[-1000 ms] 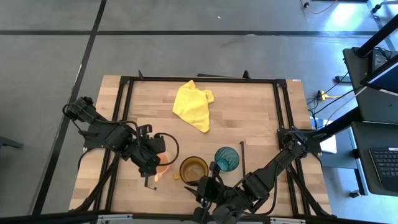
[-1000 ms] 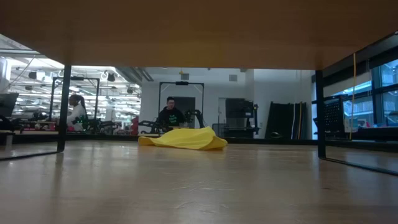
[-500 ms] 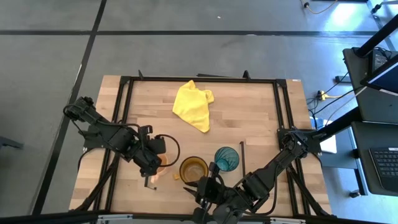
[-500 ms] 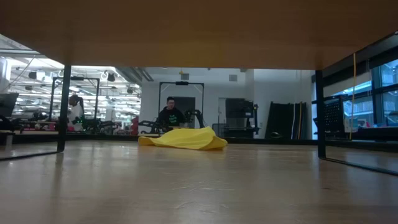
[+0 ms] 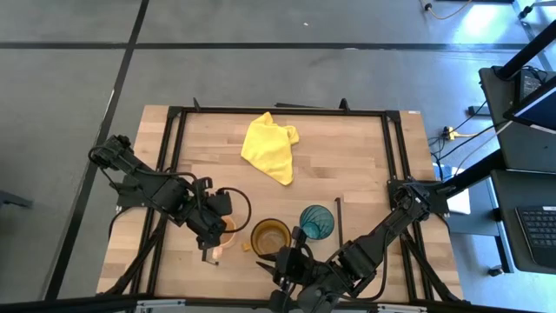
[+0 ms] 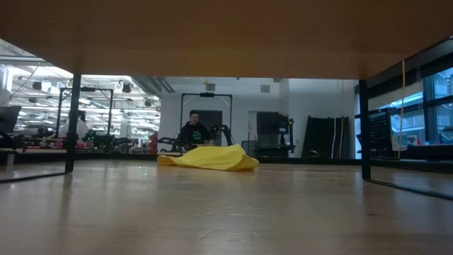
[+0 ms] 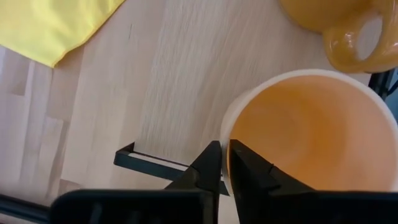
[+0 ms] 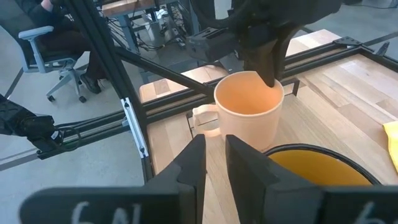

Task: Stack small to large cups/mugs on shelf
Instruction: Put the light orange mug on the shelf

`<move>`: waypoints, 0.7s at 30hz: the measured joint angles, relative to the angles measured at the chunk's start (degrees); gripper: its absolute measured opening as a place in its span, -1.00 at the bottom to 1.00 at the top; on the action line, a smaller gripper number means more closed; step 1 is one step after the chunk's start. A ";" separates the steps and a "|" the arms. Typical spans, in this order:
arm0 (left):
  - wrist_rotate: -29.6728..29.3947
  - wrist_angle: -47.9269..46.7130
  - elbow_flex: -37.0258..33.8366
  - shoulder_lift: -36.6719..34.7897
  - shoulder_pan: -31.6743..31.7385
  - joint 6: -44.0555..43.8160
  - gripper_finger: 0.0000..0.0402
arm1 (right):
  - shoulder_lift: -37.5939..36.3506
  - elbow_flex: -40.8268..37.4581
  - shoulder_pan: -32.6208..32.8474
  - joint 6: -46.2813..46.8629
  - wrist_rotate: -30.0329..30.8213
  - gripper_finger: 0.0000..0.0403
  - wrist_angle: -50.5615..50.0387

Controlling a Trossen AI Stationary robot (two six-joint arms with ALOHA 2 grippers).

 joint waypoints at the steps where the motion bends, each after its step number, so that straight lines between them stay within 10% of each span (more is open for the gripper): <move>1: 0.12 -0.19 0.00 0.00 0.00 -0.01 -0.89 | 0.00 0.00 0.00 0.00 0.00 -0.68 0.00; 21: -0.56 -0.17 0.00 0.00 -0.02 0.10 -0.80 | 0.00 0.00 0.00 -0.22 0.00 -0.68 0.33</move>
